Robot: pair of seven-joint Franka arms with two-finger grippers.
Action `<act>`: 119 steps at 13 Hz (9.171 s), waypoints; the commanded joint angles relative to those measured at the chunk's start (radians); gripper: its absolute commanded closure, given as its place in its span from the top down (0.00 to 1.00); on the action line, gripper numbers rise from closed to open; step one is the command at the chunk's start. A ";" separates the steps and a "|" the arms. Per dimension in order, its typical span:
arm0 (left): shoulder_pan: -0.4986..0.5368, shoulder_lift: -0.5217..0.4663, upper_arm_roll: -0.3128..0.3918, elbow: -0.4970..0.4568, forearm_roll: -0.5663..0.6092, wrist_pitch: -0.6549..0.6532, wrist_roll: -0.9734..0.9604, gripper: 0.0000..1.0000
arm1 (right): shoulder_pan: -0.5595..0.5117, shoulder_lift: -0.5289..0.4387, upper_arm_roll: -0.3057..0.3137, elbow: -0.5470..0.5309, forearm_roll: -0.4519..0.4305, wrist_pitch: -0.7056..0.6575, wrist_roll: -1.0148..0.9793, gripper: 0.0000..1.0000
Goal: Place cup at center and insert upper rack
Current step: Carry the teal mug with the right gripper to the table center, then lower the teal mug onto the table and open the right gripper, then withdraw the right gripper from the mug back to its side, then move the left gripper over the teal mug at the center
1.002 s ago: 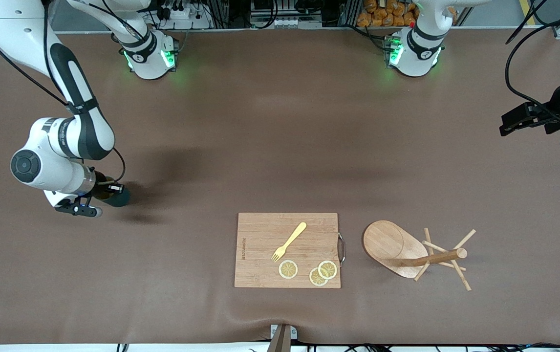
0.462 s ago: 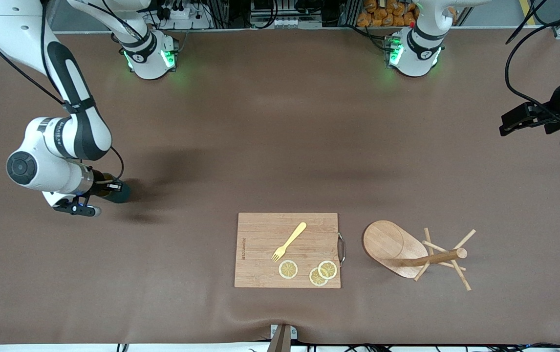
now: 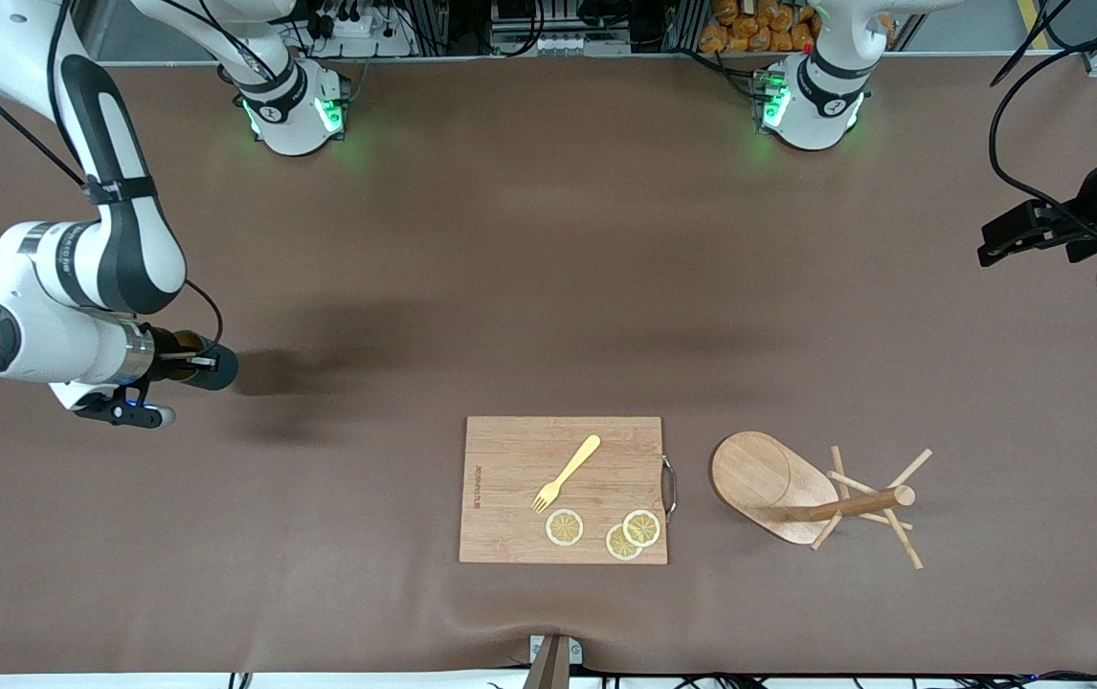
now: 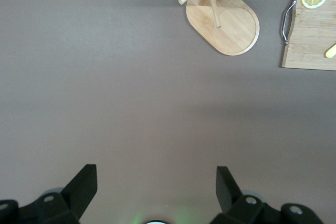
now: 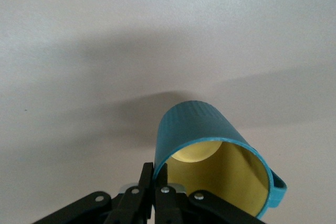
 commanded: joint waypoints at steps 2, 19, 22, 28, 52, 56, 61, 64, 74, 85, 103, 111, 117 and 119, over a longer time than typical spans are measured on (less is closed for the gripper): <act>-0.001 -0.006 -0.003 0.009 0.006 -0.017 0.010 1.00 | 0.039 -0.077 0.004 0.000 0.066 -0.021 0.009 0.00; -0.001 -0.006 -0.003 0.009 0.006 -0.017 0.009 1.00 | 0.748 -0.060 0.020 0.278 0.068 -0.169 0.519 0.00; -0.001 -0.006 -0.004 0.011 0.006 -0.017 0.007 1.00 | 0.832 0.010 0.020 0.311 0.065 -0.137 0.572 0.00; -0.002 -0.006 -0.006 0.009 0.006 -0.017 0.003 1.00 | 0.930 0.194 0.018 0.331 0.056 0.044 0.609 0.00; 0.004 -0.007 -0.006 0.009 0.005 -0.017 0.009 1.00 | 0.980 0.322 0.018 0.328 0.071 0.175 1.081 0.15; 0.006 -0.007 -0.006 0.009 0.005 -0.017 0.010 1.00 | 0.984 0.323 0.018 0.330 0.059 0.175 1.064 1.00; 0.004 -0.007 -0.006 0.008 0.005 -0.017 0.009 1.00 | 0.963 0.256 0.012 0.333 0.063 0.126 1.058 1.00; 0.004 -0.009 -0.006 0.006 0.005 -0.028 0.010 1.00 | 0.885 0.176 0.014 0.333 0.068 0.069 0.976 1.00; -0.007 -0.009 -0.007 0.008 0.006 -0.028 0.010 1.00 | 0.374 -0.195 0.012 0.250 0.072 -0.274 0.295 1.00; -0.007 -0.011 -0.018 0.006 0.006 -0.034 0.012 1.00 | 0.042 -0.322 0.012 0.221 0.054 -0.364 -0.006 1.00; -0.019 -0.014 -0.072 0.011 -0.196 0.156 -0.010 1.00 | 0.010 -0.322 0.010 0.218 -0.053 -0.307 -0.048 1.00; -0.030 0.032 -0.266 0.006 -0.210 0.238 -0.132 1.00 | 0.001 -0.326 0.009 0.224 -0.084 -0.327 -0.065 1.00; -0.095 0.074 -0.362 -0.018 -0.194 0.356 -0.301 1.00 | 0.002 -0.326 0.010 0.230 -0.084 -0.347 -0.062 1.00; -0.154 0.097 -0.362 -0.017 -0.137 0.370 -0.397 1.00 | 0.001 -0.327 0.010 0.230 -0.082 -0.344 -0.062 1.00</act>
